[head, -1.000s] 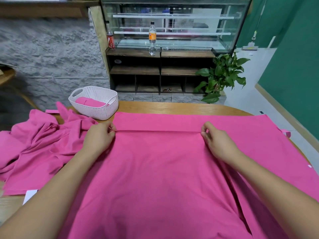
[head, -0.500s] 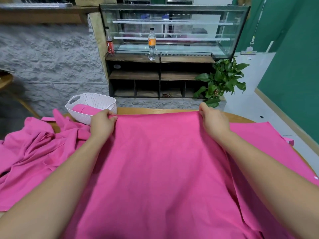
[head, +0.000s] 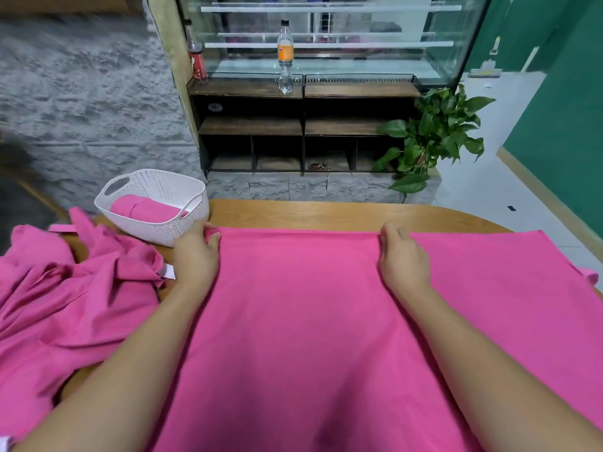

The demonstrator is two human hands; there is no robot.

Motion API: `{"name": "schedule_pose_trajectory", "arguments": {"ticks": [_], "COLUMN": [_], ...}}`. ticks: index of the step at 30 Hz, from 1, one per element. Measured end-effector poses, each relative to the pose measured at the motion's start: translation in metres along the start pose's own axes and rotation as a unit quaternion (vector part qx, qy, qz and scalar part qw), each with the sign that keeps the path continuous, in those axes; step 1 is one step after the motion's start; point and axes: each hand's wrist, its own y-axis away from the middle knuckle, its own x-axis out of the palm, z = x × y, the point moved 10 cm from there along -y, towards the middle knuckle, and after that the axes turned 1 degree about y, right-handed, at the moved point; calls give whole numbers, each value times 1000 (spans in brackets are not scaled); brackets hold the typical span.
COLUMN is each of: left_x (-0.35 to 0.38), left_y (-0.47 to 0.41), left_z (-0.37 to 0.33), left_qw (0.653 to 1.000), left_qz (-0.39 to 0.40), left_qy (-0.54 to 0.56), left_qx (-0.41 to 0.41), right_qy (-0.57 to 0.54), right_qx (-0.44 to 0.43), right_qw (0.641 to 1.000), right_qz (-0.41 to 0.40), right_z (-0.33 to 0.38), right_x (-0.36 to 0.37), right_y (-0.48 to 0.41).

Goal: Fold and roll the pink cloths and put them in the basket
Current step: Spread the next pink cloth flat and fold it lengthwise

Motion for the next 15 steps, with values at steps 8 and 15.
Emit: {"name": "schedule_pose_trajectory", "arguments": {"ticks": [8,15], "left_x": [-10,-9], "left_y": [4,-12], "left_z": [7,-16], "left_qw": [997,981], "left_qz": [-33,-31], "left_qy": [-73,-185], "left_qx": [2,47], "right_qy": [-15,-33], "right_qx": [-15,-14], "right_qw": [999,998], "right_qz": [-36,-49], "right_z": [-2,-3], "right_x": [-3,-6], "right_y": [3,4]}}
